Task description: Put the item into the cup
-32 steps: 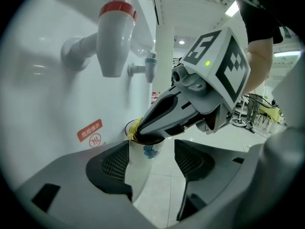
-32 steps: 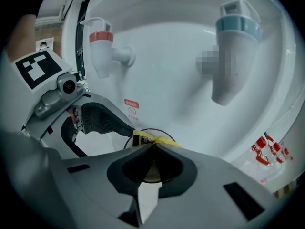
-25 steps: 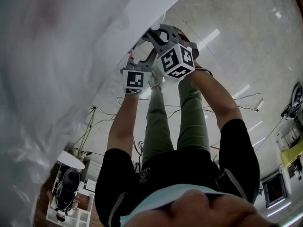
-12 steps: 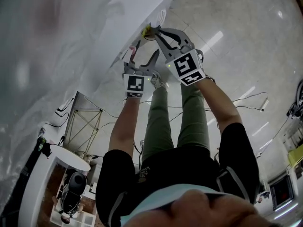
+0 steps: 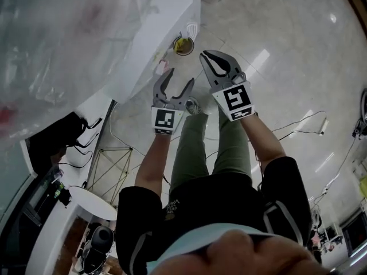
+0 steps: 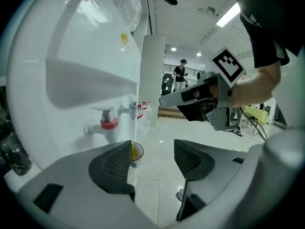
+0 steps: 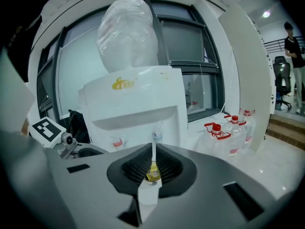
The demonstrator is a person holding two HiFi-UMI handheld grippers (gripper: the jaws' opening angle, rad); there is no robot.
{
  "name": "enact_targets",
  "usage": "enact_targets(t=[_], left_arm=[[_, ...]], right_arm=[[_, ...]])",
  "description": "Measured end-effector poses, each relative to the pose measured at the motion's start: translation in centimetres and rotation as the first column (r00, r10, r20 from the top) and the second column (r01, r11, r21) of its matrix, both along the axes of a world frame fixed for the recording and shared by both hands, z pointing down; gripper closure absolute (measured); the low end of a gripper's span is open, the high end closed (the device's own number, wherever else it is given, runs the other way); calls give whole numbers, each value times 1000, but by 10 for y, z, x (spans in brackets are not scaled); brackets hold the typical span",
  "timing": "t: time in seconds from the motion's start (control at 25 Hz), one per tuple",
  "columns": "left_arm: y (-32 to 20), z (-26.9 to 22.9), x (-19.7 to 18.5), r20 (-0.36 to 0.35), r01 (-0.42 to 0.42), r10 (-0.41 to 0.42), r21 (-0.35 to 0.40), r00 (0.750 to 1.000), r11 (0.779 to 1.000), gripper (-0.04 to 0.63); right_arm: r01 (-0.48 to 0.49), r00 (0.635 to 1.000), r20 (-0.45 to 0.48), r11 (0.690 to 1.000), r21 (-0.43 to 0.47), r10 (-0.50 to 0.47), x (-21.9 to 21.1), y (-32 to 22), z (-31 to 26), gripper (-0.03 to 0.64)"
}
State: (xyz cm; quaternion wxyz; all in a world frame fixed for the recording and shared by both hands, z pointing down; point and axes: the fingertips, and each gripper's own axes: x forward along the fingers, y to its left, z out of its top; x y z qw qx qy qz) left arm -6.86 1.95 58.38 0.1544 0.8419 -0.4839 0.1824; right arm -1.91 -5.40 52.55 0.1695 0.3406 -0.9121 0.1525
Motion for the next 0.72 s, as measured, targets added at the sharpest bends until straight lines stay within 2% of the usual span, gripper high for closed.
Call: enact_targets(t=[0.12, 0.28, 0.52, 0.72], left_arm=[[12, -28, 7, -24, -19, 20, 16, 1000, 1000, 312], [23, -82, 15, -58, -39, 44, 77, 997, 996, 393], [33, -170, 12, -102, -21, 40, 180, 994, 983, 521], [44, -224, 3, -121, -5, 32, 212, 992, 977, 552]], right_arm=[[-38, 999, 21, 999, 4, 38, 10, 13, -24, 569], [-79, 996, 52, 997, 7, 79, 19, 32, -60, 569], [-117, 990, 84, 992, 39, 113, 30, 51, -120, 569], [-118, 990, 83, 990, 74, 112, 33, 64, -168, 570]])
